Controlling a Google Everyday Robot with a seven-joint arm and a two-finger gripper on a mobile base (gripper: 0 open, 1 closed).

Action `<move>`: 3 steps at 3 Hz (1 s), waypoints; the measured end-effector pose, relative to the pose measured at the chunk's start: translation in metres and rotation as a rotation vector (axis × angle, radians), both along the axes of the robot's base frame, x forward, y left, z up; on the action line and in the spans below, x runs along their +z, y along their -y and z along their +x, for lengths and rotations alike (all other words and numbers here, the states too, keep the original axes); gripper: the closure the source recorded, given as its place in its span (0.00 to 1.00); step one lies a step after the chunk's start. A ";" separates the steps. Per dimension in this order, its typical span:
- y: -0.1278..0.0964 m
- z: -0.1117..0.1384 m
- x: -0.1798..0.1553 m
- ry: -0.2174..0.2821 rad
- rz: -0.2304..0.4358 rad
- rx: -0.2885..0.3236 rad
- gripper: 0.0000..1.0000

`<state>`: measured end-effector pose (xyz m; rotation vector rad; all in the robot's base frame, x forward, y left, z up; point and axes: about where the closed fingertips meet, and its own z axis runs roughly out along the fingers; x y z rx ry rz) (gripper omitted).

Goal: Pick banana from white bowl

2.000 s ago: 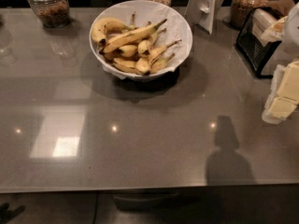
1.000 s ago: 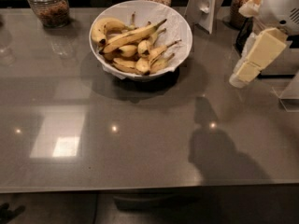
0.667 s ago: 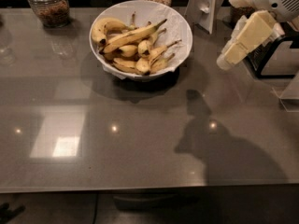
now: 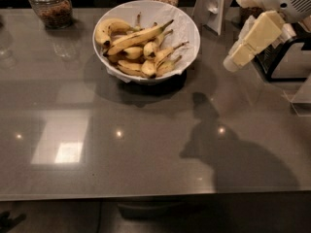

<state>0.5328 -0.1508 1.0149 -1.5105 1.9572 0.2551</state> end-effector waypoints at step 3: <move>-0.091 0.075 -0.005 -0.033 0.230 0.224 0.00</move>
Offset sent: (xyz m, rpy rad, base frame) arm 0.0885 0.0964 0.0022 0.3109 0.0293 0.2512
